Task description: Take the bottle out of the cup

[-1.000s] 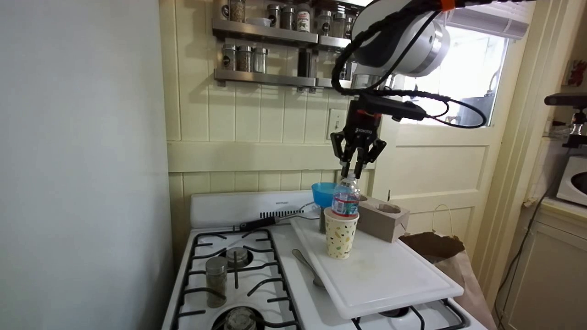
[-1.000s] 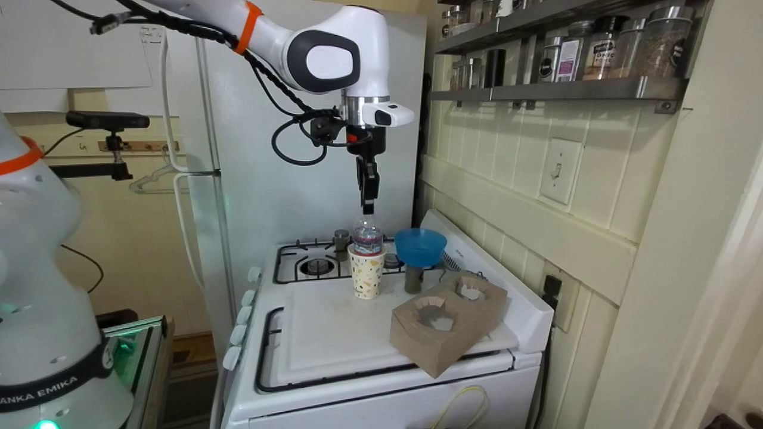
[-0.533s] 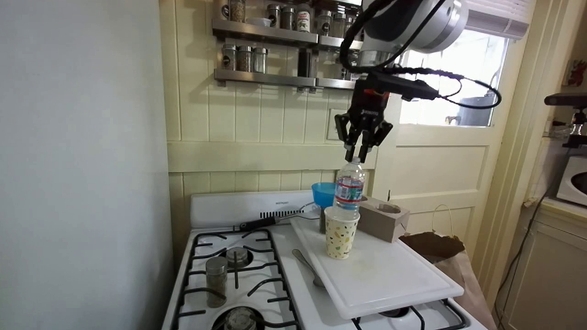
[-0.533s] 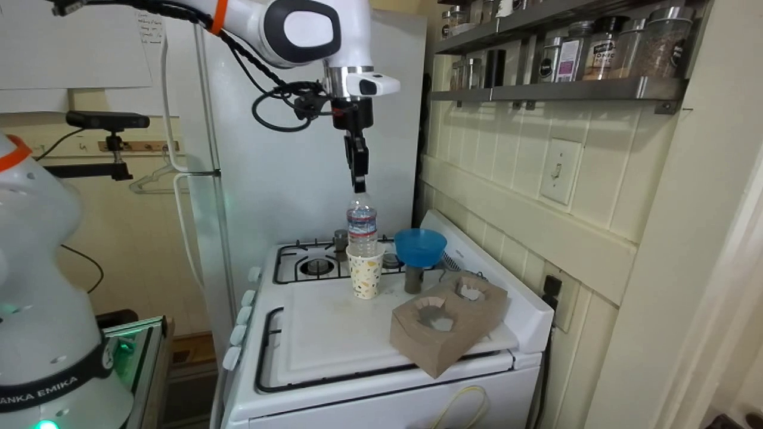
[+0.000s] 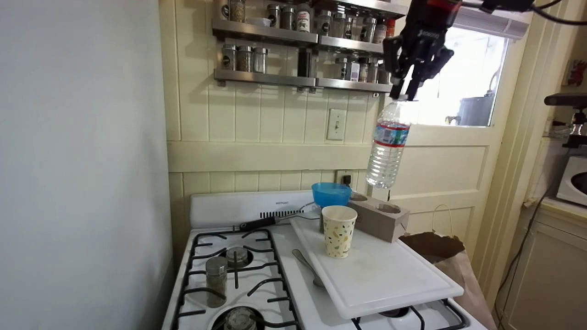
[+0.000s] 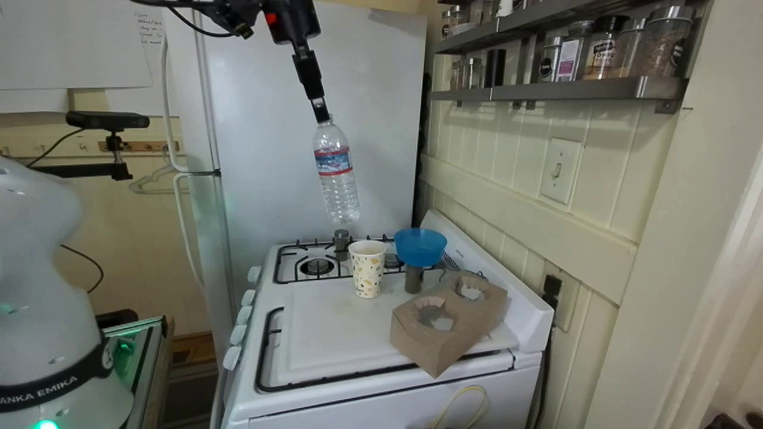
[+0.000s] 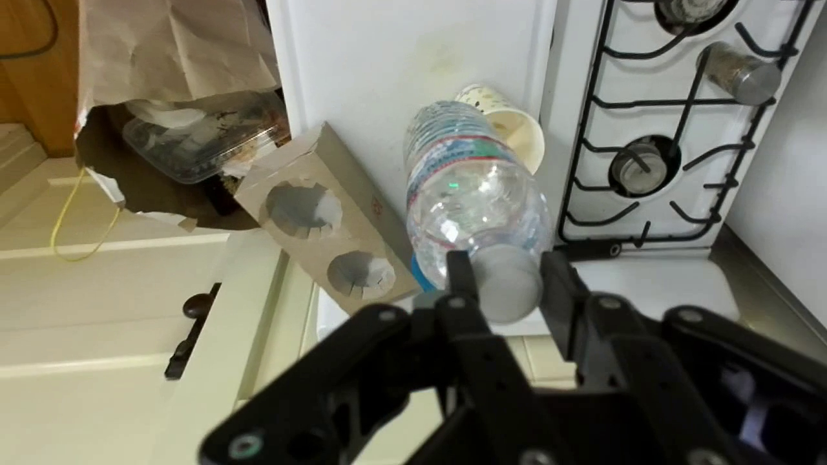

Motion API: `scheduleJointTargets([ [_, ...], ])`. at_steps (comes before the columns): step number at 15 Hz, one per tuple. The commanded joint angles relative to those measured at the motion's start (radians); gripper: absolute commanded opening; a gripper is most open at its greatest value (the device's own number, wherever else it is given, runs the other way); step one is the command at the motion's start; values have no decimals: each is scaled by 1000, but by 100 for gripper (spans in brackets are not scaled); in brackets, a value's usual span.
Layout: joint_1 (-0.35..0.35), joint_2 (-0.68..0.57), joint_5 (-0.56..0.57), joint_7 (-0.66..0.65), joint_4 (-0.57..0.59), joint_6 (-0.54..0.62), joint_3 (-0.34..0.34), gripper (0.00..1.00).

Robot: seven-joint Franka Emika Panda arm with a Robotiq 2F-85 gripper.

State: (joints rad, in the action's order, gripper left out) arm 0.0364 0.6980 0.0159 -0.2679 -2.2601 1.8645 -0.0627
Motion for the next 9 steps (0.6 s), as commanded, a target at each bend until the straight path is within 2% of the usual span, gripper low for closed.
scheduleJointTargets([
  [1,40,129,13,-51,-42,-65,-14,8],
  [3,62,183,-10,-92,-82,-82,-2,8],
  [5,92,229,-25,-136,-144,-47,16,8],
  [9,117,287,-65,-100,-317,108,92,8],
])
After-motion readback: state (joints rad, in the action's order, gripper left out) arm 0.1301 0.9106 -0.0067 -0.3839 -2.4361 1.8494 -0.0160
